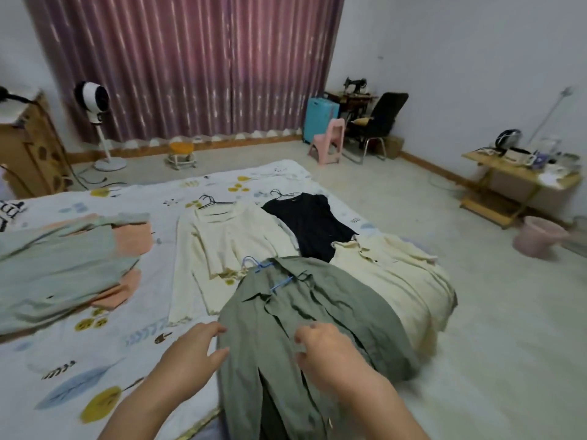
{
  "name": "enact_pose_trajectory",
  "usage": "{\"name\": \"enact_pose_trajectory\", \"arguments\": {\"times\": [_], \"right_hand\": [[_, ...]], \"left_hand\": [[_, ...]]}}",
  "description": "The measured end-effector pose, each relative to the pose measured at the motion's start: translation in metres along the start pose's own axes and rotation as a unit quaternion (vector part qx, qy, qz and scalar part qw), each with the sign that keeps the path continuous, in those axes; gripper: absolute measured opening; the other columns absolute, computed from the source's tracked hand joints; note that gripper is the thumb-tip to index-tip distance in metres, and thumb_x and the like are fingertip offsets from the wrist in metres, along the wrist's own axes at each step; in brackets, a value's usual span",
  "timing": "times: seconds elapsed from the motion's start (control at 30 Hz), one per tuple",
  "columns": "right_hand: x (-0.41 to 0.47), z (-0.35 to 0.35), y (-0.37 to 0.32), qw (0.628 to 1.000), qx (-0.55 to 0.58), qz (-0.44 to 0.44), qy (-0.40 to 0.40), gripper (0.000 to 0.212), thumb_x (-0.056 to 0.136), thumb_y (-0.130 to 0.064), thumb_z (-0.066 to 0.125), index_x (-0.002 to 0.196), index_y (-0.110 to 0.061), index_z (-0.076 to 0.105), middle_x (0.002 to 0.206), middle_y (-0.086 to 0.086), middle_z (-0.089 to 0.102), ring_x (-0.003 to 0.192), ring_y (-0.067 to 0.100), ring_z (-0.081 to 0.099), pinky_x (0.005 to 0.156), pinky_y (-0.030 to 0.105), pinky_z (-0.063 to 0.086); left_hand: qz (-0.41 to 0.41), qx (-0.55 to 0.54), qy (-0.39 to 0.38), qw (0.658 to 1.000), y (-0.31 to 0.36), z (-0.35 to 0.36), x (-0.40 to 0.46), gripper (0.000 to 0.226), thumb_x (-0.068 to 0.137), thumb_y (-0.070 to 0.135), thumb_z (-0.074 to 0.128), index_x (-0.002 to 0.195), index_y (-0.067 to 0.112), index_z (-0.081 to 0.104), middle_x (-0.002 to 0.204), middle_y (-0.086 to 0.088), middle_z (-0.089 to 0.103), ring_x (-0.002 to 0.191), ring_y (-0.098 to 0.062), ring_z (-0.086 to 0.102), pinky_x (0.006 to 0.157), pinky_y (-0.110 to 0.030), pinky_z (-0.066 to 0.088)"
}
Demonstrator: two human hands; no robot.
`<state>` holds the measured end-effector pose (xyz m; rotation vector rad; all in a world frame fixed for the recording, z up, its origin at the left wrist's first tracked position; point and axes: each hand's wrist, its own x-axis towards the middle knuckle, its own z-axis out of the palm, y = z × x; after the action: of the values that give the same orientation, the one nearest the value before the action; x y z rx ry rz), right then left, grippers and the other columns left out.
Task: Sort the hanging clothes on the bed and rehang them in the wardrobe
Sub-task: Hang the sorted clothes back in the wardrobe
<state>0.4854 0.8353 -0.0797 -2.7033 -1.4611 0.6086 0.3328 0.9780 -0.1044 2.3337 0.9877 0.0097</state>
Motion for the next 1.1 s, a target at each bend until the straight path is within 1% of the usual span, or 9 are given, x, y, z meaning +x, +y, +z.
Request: {"name": "enact_pose_trajectory", "arguments": {"times": [0.13, 0.23, 0.37, 0.5, 0.7, 0.87, 1.1], "right_hand": [[0.014, -0.013, 0.046, 1.0, 0.013, 0.021, 0.009, 0.032, 0.095, -0.022, 0.041, 0.125, -0.014, 0.048, 0.128, 0.009, 0.047, 0.123, 0.028, 0.04, 0.098, 0.038, 0.037], [0.03, -0.023, 0.079, 1.0, 0.008, 0.026, 0.006, 0.031, 0.096, -0.024, 0.04, 0.124, -0.014, 0.049, 0.128, 0.009, 0.047, 0.123, 0.028, 0.04, 0.098, 0.038, 0.037], [0.048, -0.031, 0.107, 1.0, 0.006, 0.017, -0.018, 0.032, 0.097, -0.025, 0.04, 0.127, -0.016, 0.047, 0.131, 0.008, 0.045, 0.125, 0.027, 0.038, 0.1, 0.039, 0.036], [0.074, -0.035, 0.125, 1.0, 0.01, 0.009, -0.024, 0.033, 0.096, -0.023, 0.039, 0.127, -0.016, 0.047, 0.131, 0.007, 0.046, 0.123, 0.027, 0.04, 0.098, 0.037, 0.037], [0.121, -0.033, 0.13, 0.999, 0.012, 0.015, -0.03, 0.029, 0.094, -0.023, 0.04, 0.12, -0.017, 0.051, 0.125, 0.008, 0.05, 0.117, 0.027, 0.044, 0.09, 0.035, 0.039], [0.172, -0.025, 0.117, 0.998, 0.02, 0.028, -0.06, 0.032, 0.095, -0.023, 0.04, 0.125, -0.018, 0.049, 0.129, 0.006, 0.048, 0.123, 0.026, 0.04, 0.097, 0.035, 0.038], [0.258, -0.004, 0.084, 0.995, 0.02, 0.053, -0.087, 0.033, 0.095, -0.023, 0.04, 0.126, -0.017, 0.048, 0.131, 0.007, 0.047, 0.125, 0.025, 0.04, 0.098, 0.034, 0.038]], "left_hand": [[0.015, 0.004, -0.005, 1.0, 0.035, 0.019, 0.033, 0.038, 0.096, 0.033, 0.044, 0.134, 0.027, 0.04, 0.138, 0.007, 0.043, 0.125, -0.007, 0.043, 0.099, -0.02, 0.034], [0.012, -0.002, -0.007, 1.0, 0.055, 0.033, 0.058, 0.039, 0.096, 0.033, 0.045, 0.134, 0.026, 0.04, 0.138, 0.006, 0.043, 0.125, -0.008, 0.043, 0.1, -0.02, 0.035], [0.0, -0.014, -0.012, 1.0, 0.069, 0.048, 0.079, 0.038, 0.096, 0.033, 0.046, 0.133, 0.026, 0.041, 0.137, 0.007, 0.044, 0.124, -0.007, 0.044, 0.099, -0.021, 0.036], [-0.02, -0.026, -0.025, 0.999, 0.073, 0.056, 0.098, 0.037, 0.096, 0.035, 0.046, 0.132, 0.028, 0.041, 0.137, 0.008, 0.044, 0.124, -0.007, 0.044, 0.097, -0.021, 0.037], [-0.035, -0.029, -0.037, 0.998, 0.059, 0.052, 0.137, 0.038, 0.096, 0.034, 0.046, 0.132, 0.028, 0.041, 0.137, 0.007, 0.043, 0.124, -0.007, 0.044, 0.098, -0.021, 0.036], [-0.039, -0.032, -0.055, 0.997, 0.035, 0.041, 0.184, 0.038, 0.096, 0.033, 0.044, 0.134, 0.027, 0.04, 0.137, 0.007, 0.043, 0.125, -0.007, 0.043, 0.1, -0.021, 0.035], [-0.035, -0.023, -0.092, 0.995, -0.018, 0.032, 0.258, 0.037, 0.096, 0.032, 0.045, 0.132, 0.027, 0.042, 0.135, 0.007, 0.045, 0.122, -0.006, 0.045, 0.098, -0.02, 0.036]]}}
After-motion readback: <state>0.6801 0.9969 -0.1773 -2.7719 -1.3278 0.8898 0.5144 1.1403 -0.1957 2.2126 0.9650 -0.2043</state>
